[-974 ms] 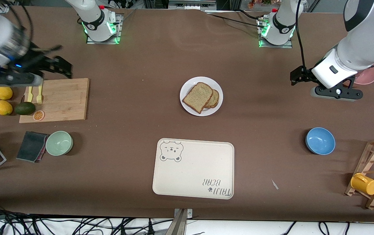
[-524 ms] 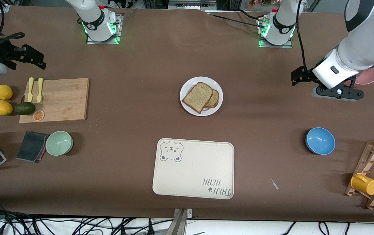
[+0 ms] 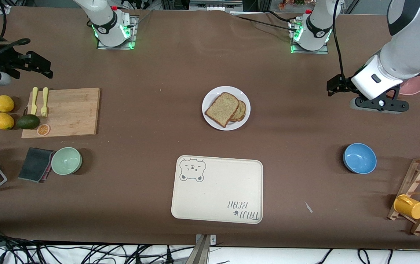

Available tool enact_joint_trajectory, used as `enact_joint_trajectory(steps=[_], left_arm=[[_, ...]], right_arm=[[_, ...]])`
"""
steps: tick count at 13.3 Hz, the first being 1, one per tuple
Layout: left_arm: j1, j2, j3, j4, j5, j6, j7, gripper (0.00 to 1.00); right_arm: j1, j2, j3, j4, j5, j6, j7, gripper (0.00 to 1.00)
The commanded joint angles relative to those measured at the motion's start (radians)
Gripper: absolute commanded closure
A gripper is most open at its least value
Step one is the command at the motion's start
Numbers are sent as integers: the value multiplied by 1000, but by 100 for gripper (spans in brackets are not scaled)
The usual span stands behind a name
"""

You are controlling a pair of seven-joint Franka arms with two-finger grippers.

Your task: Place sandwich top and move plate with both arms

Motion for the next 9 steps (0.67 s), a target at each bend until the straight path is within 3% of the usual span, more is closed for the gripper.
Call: enact_joint_trajectory(steps=[1, 4, 9], left_arm=[[17, 0, -4, 17, -5, -9, 8, 0], [8, 6, -9, 17, -39, -1, 5, 0], [-19, 142, -18, 11, -305, 114, 11, 0]], right_arm=[[-2, -4, -2, 8, 3, -4, 8, 0], [3, 10, 3, 31, -10, -4, 3, 0], [-2, 11, -20, 52, 1, 2, 6, 0]])
